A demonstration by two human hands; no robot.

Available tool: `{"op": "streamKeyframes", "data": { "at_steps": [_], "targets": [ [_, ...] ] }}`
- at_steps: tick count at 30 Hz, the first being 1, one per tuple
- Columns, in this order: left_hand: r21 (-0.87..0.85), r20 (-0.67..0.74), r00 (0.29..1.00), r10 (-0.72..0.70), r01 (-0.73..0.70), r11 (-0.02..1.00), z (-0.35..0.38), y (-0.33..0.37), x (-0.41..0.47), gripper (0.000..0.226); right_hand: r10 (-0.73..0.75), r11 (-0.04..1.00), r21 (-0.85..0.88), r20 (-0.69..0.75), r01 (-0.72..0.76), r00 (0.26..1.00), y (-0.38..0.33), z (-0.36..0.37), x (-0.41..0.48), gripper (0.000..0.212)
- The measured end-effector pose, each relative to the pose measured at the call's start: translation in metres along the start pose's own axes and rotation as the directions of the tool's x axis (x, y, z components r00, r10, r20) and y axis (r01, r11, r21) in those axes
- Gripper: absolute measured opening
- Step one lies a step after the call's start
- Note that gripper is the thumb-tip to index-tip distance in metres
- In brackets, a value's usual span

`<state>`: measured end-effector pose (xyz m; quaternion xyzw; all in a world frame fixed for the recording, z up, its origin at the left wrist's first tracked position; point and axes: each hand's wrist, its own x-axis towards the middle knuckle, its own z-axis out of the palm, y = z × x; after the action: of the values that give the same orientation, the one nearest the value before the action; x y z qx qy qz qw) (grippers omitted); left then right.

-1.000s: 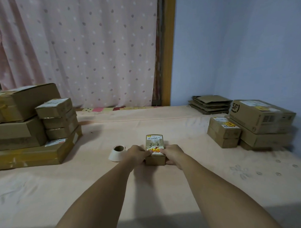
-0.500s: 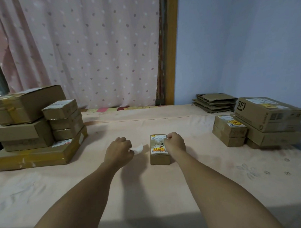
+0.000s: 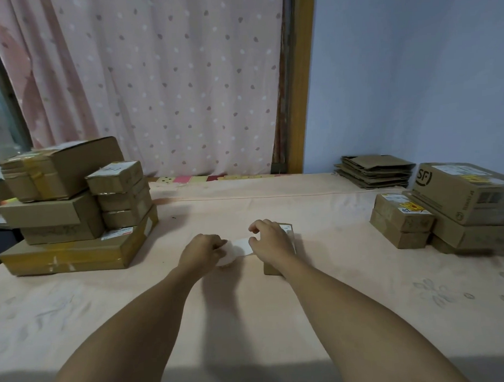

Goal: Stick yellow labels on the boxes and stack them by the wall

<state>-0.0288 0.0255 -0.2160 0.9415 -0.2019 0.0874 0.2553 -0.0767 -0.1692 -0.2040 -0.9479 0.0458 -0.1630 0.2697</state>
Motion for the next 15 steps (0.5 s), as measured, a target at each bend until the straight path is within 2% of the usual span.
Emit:
{"op": "streamKeyframes", "data": {
  "at_steps": [2, 4, 5, 8, 12, 15],
  "targets": [
    [-0.331, -0.036, 0.99, -0.134, 0.115, 0.937, -0.007, 0.0, 0.005, 0.015, 0.006, 0.999, 0.049, -0.009, -0.006, 1.0, -0.003, 0.003, 0.001, 0.028],
    [-0.625, -0.002, 0.97, -0.242, 0.188, 0.758, -0.018, 0.003, 0.009, 0.022, 0.033, 0.994, 0.108, -0.035, -0.029, 0.999, -0.006, 0.004, 0.002, 0.028],
    [-0.701, 0.03, 0.963, -0.266, 0.21, 0.681, -0.024, 0.004, 0.011, 0.028, 0.041, 0.991, 0.13, -0.047, -0.035, 0.998, -0.008, 0.004, 0.003, 0.029],
    [-0.788, 0.09, 0.96, -0.265, 0.231, 0.571, -0.038, 0.007, 0.017, 0.039, 0.027, 0.978, 0.207, -0.065, -0.013, 0.998, -0.015, 0.003, 0.003, 0.033],
    [-0.866, 0.119, 0.94, -0.321, 0.257, 0.43, -0.042, 0.014, 0.022, 0.03, -0.027, 0.964, 0.265, -0.024, 0.033, 0.999, -0.03, -0.001, 0.0, 0.05],
    [-0.896, 0.127, 0.94, -0.316, 0.246, 0.371, -0.042, 0.022, 0.025, 0.027, -0.001, 0.949, 0.316, 0.003, 0.0, 1.0, -0.037, -0.002, 0.0, 0.046]
  ]
}}
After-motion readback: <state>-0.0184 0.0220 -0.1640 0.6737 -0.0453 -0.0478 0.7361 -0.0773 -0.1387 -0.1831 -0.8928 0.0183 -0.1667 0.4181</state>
